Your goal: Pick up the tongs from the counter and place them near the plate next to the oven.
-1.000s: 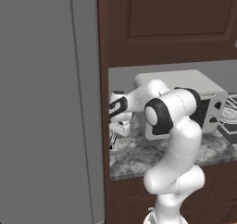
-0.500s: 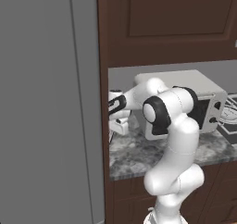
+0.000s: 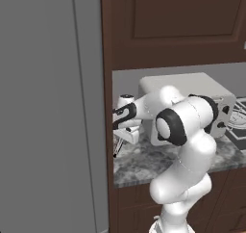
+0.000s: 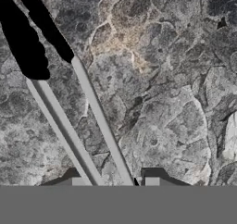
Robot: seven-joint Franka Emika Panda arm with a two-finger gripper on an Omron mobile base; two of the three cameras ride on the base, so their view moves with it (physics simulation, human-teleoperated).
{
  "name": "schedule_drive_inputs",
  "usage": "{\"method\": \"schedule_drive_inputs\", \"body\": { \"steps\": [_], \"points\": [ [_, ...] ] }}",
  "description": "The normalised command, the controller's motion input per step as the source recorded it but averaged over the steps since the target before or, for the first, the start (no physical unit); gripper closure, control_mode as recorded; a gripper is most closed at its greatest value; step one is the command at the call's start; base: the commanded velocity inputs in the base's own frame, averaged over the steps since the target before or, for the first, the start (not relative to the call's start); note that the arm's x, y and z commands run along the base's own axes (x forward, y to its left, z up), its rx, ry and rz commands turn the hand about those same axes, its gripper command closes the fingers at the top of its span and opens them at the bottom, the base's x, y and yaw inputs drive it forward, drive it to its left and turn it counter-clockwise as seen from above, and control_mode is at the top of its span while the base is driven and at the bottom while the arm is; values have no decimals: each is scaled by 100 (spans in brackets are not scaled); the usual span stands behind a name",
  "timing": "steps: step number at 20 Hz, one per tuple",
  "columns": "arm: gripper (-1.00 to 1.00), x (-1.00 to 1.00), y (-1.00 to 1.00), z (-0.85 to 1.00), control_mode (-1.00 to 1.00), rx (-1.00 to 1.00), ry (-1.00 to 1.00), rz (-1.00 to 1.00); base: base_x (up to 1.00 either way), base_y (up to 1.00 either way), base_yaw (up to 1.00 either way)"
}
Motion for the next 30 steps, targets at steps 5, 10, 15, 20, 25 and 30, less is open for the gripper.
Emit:
{"method": "schedule_drive_inputs", "body": {
  "steps": [5, 10, 15, 20, 25, 30],
  "points": [
    [100, -47, -11, 59, -100, 3, 0, 0, 0, 0, 0],
    [100, -59, -12, 60, -100, -1, -9, 13, 0, 0, 0],
    [100, -60, -19, 58, -100, -4, -14, 20, 0, 0, 0],
    [100, -60, -32, 40, -100, 0, -3, 10, 0, 0, 0],
    [100, -61, -38, 35, -100, 0, 0, 6, 0, 0, 0],
    [100, -49, -22, 42, -100, 0, 0, 2, 0, 0, 0]
  ]
}}
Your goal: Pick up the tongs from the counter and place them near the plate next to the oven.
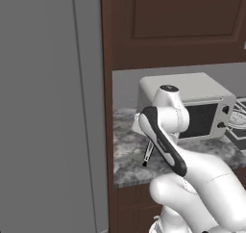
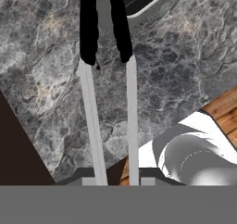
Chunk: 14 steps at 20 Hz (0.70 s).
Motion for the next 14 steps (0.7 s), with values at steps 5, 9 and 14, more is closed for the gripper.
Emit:
{"method": "schedule_drive_inputs", "body": {
  "steps": [5, 9, 14],
  "points": [
    [100, -46, -20, 33, -100, 0, -1, 0, 0, 0, 0],
    [100, -16, -6, 5, -100, 0, 0, 3, 0, 0, 0],
    [100, 0, 0, 0, 100, 0, 0, 0, -3, 0, 0]
  ]
}}
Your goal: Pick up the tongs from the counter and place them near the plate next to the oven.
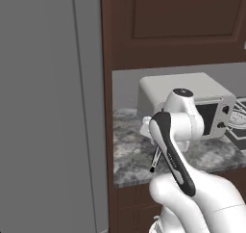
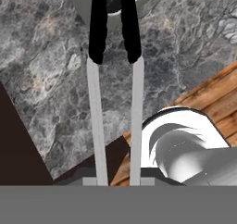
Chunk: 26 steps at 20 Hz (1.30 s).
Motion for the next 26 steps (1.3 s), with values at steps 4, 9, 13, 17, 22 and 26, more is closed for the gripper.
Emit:
{"method": "schedule_drive_inputs", "body": {
  "steps": [4, 9, 13, 17, 22, 26],
  "points": [
    [100, 0, 0, 0, 100, 0, 0, 0, -59, -7, 0],
    [100, 0, 0, 0, 100, 0, 0, 0, -27, -2, -66],
    [100, 0, 0, 0, 100, 0, 0, 0, 0, 5, -100],
    [100, 0, 0, 0, 100, 0, 0, 0, 0, 6, -100],
    [100, 0, 0, 0, 100, 0, 0, 0, 0, 5, -100],
    [100, 0, 0, 0, 100, 0, 0, 0, 0, 2, -100]
  ]
}}
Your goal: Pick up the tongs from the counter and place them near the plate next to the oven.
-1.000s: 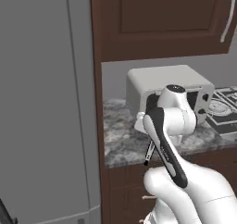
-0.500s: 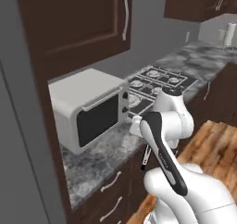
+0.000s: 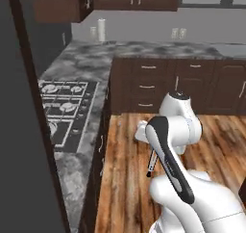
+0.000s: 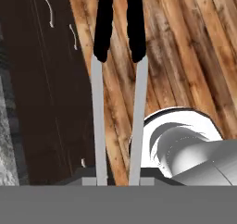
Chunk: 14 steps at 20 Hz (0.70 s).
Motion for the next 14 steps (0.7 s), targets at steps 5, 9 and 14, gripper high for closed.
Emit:
{"method": "schedule_drive_inputs", "body": {
  "steps": [5, 9, 14],
  "points": [
    [100, 0, 0, 0, 100, 0, 0, 0, 0, 2, -98],
    [100, 0, 0, 0, 100, 0, 0, 0, 6, 2, -92],
    [100, 0, 0, 0, 100, 0, 0, 0, 10, 1, -88]
  ]
}}
